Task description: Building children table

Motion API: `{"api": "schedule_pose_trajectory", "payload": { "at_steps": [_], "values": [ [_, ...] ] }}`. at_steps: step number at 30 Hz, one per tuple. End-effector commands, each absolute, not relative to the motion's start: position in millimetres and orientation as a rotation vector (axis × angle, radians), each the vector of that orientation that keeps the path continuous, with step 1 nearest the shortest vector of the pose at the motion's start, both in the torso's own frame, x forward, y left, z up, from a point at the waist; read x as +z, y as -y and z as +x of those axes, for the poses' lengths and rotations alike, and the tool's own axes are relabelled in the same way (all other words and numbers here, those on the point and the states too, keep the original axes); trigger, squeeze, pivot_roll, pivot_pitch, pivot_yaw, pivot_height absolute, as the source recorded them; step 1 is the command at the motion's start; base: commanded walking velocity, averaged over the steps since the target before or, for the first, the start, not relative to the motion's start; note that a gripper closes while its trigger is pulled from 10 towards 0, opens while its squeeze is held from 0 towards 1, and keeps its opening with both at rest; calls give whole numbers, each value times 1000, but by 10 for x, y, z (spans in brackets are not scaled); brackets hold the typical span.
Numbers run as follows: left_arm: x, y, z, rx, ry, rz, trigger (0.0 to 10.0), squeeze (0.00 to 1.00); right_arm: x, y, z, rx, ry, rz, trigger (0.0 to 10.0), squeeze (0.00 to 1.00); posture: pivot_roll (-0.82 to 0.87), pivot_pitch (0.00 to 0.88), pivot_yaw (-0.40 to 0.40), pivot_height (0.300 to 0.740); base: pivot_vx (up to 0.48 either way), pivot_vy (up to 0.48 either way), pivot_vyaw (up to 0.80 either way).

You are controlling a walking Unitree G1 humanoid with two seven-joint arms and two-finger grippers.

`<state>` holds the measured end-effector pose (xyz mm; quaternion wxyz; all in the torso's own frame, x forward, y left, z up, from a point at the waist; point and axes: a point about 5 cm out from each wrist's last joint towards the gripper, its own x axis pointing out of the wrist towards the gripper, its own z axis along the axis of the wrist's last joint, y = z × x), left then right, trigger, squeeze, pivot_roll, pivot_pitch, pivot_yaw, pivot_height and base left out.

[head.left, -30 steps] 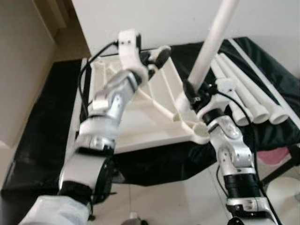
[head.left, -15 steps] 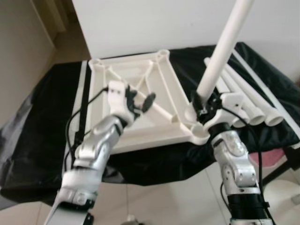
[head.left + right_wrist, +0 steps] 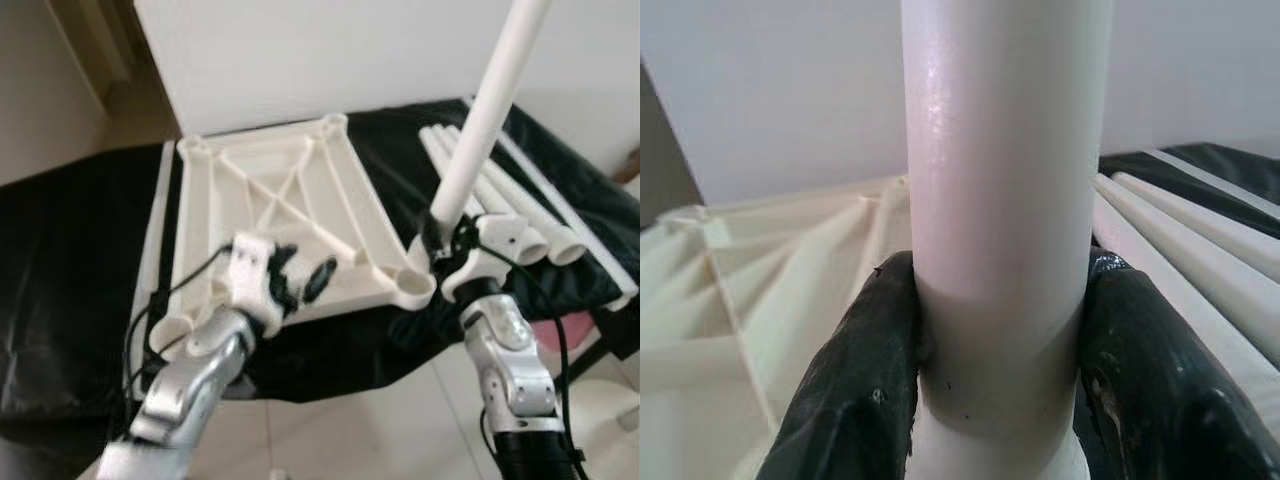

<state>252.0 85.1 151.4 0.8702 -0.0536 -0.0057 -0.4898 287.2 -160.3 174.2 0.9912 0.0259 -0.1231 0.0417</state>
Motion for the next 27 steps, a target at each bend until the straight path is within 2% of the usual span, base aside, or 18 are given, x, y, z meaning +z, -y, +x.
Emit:
{"api": "schedule_pose_trajectory", "payload": {
  "at_steps": [1,7,18,27],
  "values": [
    [1540,-790,2444,-1135,24,-86,10000,0,1724,1582,2864,88,241,54,10000,0,-19,0,67,740,0,0,0],
    [1500,-668,2370,-1164,24,17,10000,0,1636,1539,2860,111,219,37,10000,0,-9,0,59,740,0,0,0],
    [1516,-648,2409,-1112,44,16,10000,0,1620,1353,2891,226,233,11,10000,0,8,0,39,740,0,0,0],
    [1535,-640,2442,-1088,59,11,10000,0,1547,1340,2840,253,214,8,10000,0,10,0,27,740,0,0,0]
  ]
}}
